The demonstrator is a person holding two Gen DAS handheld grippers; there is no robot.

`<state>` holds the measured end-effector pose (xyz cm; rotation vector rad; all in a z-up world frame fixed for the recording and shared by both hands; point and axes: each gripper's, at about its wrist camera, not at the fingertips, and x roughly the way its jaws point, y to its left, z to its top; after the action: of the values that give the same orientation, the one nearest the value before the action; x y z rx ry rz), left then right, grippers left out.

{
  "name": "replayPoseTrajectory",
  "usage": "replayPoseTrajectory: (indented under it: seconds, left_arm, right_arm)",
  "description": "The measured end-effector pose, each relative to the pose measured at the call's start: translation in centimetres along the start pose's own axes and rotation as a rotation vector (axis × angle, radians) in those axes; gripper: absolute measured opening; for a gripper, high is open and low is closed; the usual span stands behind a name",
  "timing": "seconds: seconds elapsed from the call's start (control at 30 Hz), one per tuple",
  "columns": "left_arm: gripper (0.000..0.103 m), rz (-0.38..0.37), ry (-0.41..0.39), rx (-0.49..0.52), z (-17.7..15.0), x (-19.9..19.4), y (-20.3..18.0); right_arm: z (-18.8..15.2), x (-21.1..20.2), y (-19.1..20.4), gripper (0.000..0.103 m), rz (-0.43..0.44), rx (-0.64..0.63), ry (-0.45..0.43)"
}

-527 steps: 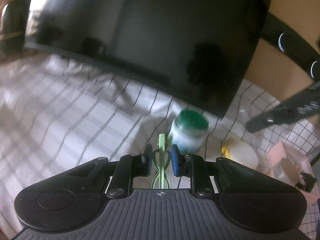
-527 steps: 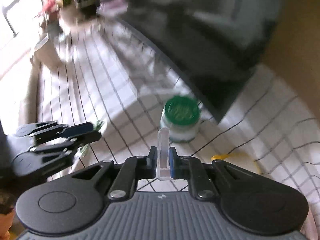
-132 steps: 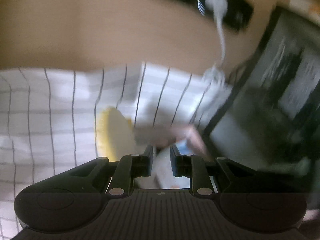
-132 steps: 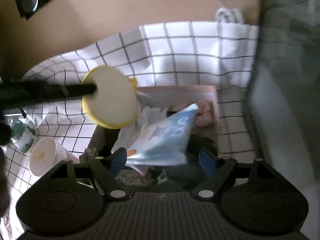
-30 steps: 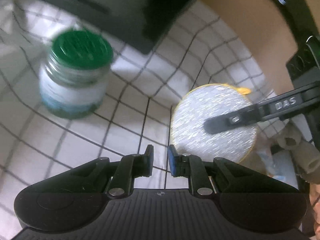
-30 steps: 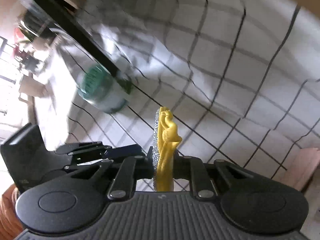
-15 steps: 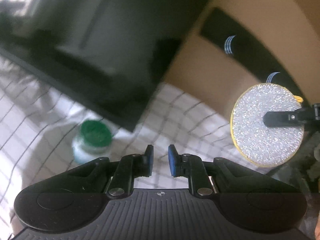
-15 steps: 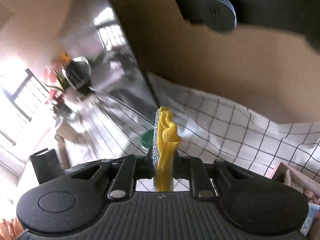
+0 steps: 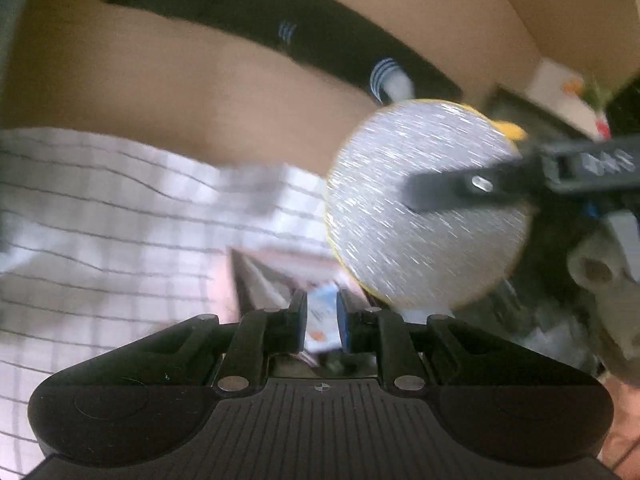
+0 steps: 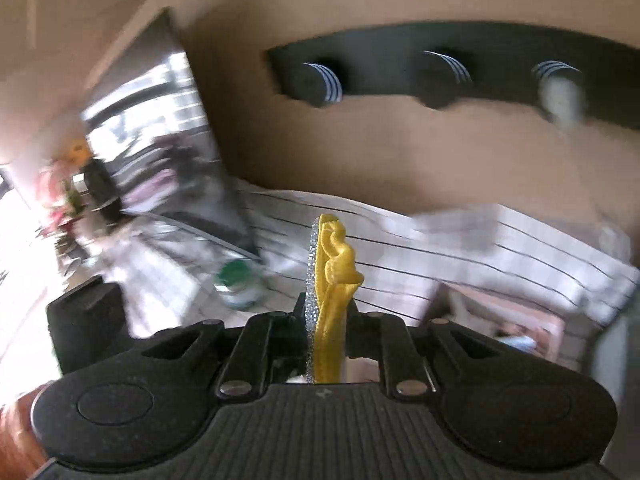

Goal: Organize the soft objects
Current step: 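Lift the glitter sponge and carry it over the pink box with the right tool, then open the right tool to drop the glitter sponge into the pink box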

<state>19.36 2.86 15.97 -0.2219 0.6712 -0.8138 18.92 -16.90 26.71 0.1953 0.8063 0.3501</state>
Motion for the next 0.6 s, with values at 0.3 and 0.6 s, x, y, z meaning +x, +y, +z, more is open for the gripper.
replayPoseTrajectory:
  seconds: [0.3, 0.6]
  left_arm:
    - [0.018, -0.067, 0.114, 0.047, -4.2, 0.4, -1.7]
    - [0.018, 0.027, 0.169, 0.02, -7.5, -3.3, 1.2]
  right_arm:
    - [-3.4, 5.1, -8.1, 0.015, -0.3, 0.195, 0.041]
    - [-7.3, 13.9, -14.5, 0.017, -0.199, 0.438, 0.063]
